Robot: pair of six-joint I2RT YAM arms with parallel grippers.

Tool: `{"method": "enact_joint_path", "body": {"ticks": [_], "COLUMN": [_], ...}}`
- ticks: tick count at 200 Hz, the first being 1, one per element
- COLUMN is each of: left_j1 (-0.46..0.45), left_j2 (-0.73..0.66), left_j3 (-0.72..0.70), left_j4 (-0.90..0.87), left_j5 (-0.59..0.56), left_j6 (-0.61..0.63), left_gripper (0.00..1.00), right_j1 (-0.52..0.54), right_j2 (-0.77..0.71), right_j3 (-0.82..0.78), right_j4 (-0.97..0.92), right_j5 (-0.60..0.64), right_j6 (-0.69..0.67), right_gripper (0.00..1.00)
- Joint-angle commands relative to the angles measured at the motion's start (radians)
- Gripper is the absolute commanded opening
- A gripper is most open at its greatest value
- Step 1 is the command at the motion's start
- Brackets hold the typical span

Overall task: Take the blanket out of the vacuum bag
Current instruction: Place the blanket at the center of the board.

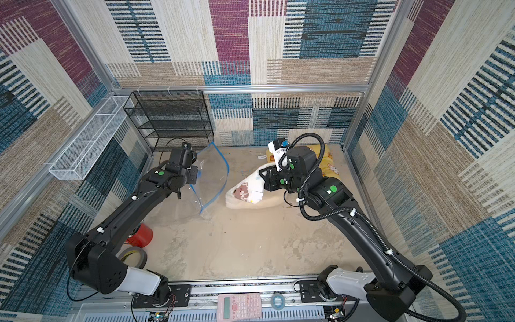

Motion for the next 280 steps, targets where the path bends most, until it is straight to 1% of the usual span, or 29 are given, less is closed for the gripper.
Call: {"method": "enact_joint_path", "body": {"ticks": [1, 15, 60, 81, 110, 132, 152, 170, 186, 203, 227, 233, 241, 259, 272, 280], "left_j1": [0.033, 0.042, 0.044, 0.044, 0.045, 0.044, 0.044, 0.044, 0.044, 0.044, 0.045, 0.044, 0.044, 0.044, 0.044, 0.045], "left_j2": [-0.037, -0.047, -0.022, -0.004, -0.002, -0.002, -0.005, -0.009, -0.012, -0.012, -0.013, -0.014, -0.012, -0.013, -0.012, -0.013], "left_j3": [-0.016, -0.020, -0.004, 0.009, 0.006, 0.004, 0.001, -0.003, -0.004, -0.004, -0.003, -0.003, -0.002, -0.002, 0.000, 0.000], "left_j4": [0.054, 0.060, 0.042, 0.026, 0.028, 0.030, 0.030, 0.032, 0.034, 0.033, 0.033, 0.033, 0.034, 0.033, 0.032, 0.033], "left_j5": [-0.003, 0.009, 0.096, 0.123, 0.137, 0.152, 0.165, 0.175, 0.175, 0.181, 0.195, 0.197, 0.197, 0.199, 0.199, 0.200], "left_j6": [-0.025, -0.026, -0.047, -0.057, -0.060, -0.061, -0.060, -0.056, -0.052, -0.053, -0.057, -0.058, -0.058, -0.058, -0.058, -0.059], "left_gripper": [0.00, 0.00, 0.00, 0.00, 0.00, 0.00, 0.00, 0.00, 0.00, 0.00, 0.00, 0.00, 0.00, 0.00, 0.00, 0.00], "right_j1": [0.000, 0.000, 0.000, 0.000, 0.000, 0.000, -0.001, -0.002, -0.007, -0.026, -0.065, -0.065, -0.065, -0.065, -0.064, -0.064], "right_j2": [0.000, -0.025, -0.171, -0.218, -0.259, -0.219, -0.163, -0.124, -0.106, -0.101, -0.099, -0.099, -0.100, -0.101, -0.091, -0.076], "right_j3": [0.012, -0.036, -0.432, -0.586, -0.685, -0.701, -0.696, -0.697, -0.688, -0.679, -0.647, -0.631, -0.609, -0.588, -0.593, -0.604], "right_j4": [0.172, 0.156, 0.051, 0.015, -0.038, -0.068, -0.073, -0.075, -0.085, -0.098, -0.109, -0.105, -0.089, -0.005, 0.076, 0.125], "right_j5": [-0.172, -0.142, 0.055, 0.117, 0.238, 0.325, 0.352, 0.393, 0.438, 0.487, 0.553, 0.569, 0.545, 0.408, 0.295, 0.229], "right_j6": [0.019, 0.024, 0.099, 0.134, 0.156, 0.161, 0.170, 0.174, 0.183, 0.189, 0.185, 0.194, 0.194, 0.172, 0.160, 0.162], "right_gripper": [0.00, 0.00, 0.00, 0.00, 0.00, 0.00, 0.10, 0.12, 0.24, 0.30, 0.54, 0.58, 0.60, 0.62, 0.62, 0.60]}}
